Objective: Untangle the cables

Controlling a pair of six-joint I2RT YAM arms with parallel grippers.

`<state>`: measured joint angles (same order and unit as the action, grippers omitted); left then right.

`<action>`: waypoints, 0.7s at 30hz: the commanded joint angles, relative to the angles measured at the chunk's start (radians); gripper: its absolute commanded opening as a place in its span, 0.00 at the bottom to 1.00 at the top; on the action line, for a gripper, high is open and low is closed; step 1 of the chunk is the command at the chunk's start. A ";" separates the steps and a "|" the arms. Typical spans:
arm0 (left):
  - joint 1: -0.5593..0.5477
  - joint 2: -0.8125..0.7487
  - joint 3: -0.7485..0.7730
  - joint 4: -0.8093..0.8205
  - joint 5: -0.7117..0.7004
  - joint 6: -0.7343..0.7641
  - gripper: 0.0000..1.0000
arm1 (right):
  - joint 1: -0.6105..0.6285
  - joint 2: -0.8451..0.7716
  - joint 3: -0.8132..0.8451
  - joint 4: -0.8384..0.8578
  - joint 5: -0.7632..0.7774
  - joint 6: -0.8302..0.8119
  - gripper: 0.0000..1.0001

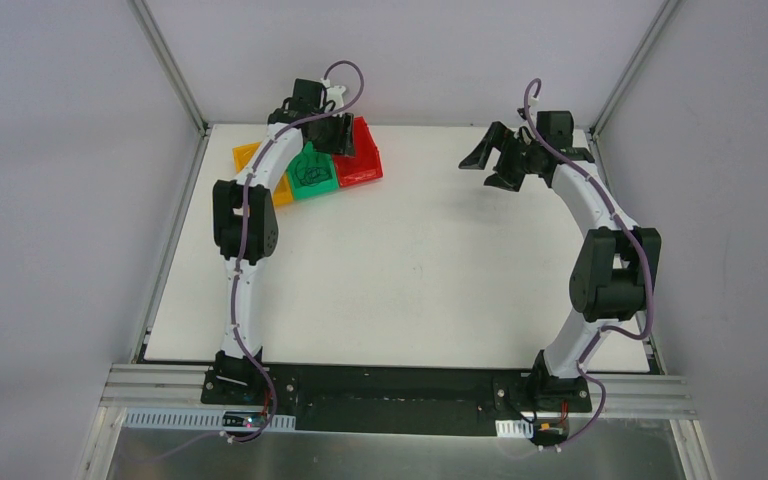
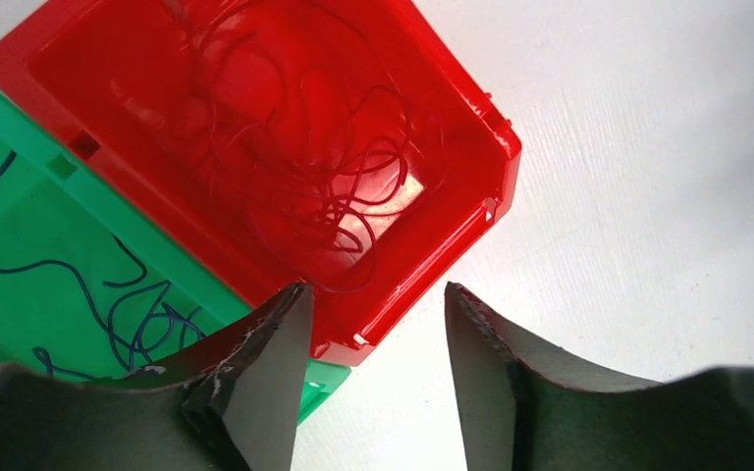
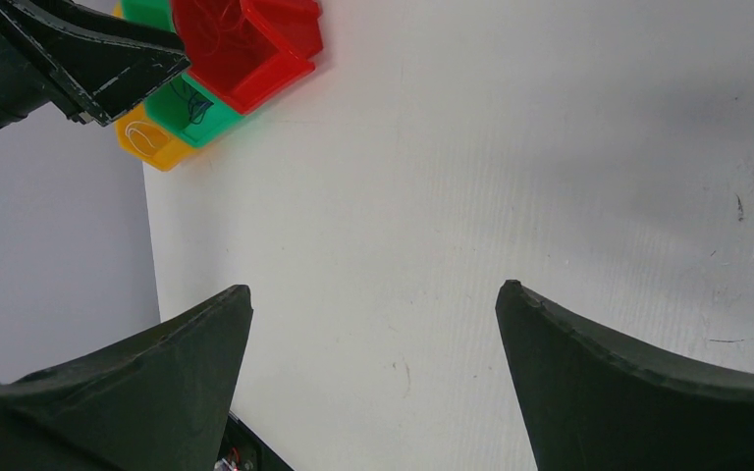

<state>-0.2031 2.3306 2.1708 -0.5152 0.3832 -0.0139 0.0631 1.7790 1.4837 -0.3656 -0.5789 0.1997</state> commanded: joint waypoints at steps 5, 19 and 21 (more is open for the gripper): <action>0.005 -0.108 0.055 -0.034 0.038 -0.010 0.63 | -0.005 -0.052 0.006 0.002 -0.006 -0.019 0.99; 0.108 -0.271 0.140 -0.189 0.096 -0.059 0.99 | -0.014 -0.056 0.048 -0.024 -0.001 -0.114 0.99; 0.142 -0.277 0.189 -0.270 0.176 -0.035 0.99 | -0.018 -0.057 0.064 -0.053 0.011 -0.164 0.99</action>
<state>-0.1207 2.1376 2.2704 -0.6529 0.4484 -0.0605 0.0582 1.7790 1.4849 -0.3763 -0.5797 0.1291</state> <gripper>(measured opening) 0.990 0.993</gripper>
